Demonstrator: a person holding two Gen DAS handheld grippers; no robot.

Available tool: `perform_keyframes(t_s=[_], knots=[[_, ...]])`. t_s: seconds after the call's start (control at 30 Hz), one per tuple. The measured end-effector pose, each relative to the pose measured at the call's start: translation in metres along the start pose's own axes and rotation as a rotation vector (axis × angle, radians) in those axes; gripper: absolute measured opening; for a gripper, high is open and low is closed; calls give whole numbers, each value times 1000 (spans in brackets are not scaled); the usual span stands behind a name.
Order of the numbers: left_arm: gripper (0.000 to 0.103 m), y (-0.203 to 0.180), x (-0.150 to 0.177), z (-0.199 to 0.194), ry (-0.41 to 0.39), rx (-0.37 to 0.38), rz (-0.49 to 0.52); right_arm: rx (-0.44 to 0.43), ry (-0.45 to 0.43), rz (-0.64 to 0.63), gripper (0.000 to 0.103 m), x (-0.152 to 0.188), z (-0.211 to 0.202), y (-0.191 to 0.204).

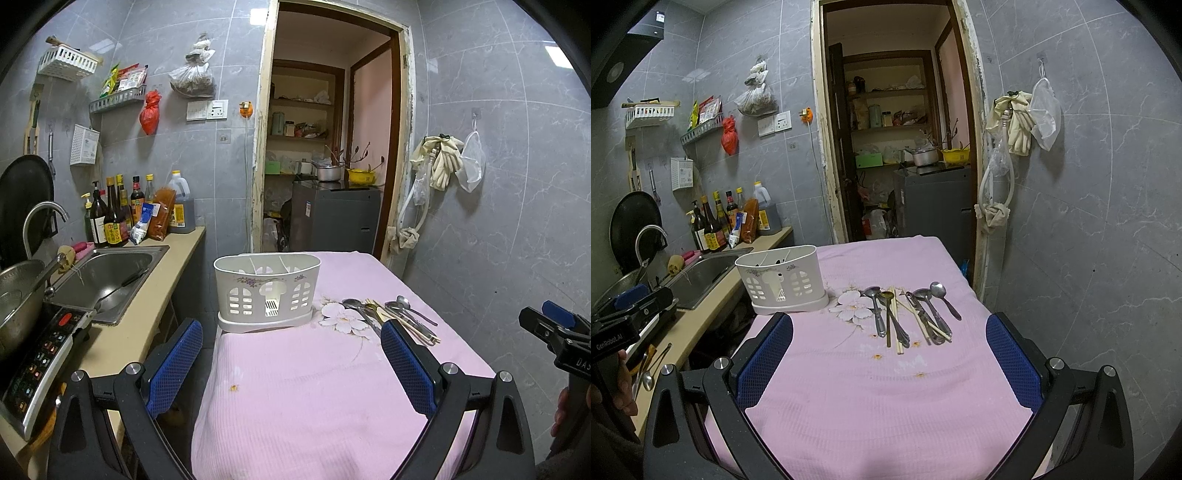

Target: Organize utensils

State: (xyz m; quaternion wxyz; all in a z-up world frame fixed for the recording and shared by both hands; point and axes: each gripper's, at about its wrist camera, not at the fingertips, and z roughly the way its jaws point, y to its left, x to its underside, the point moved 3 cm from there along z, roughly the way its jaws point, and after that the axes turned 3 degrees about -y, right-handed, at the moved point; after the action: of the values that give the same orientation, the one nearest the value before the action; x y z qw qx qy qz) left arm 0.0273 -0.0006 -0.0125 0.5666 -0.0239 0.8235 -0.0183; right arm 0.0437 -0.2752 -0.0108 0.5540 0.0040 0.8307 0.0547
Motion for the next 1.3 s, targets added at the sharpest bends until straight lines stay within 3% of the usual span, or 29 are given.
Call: perform_keyframes(t_s=[1.3], knots=[[98, 1, 5, 1, 10, 0, -6, 1, 9, 2, 102, 2, 8, -8]])
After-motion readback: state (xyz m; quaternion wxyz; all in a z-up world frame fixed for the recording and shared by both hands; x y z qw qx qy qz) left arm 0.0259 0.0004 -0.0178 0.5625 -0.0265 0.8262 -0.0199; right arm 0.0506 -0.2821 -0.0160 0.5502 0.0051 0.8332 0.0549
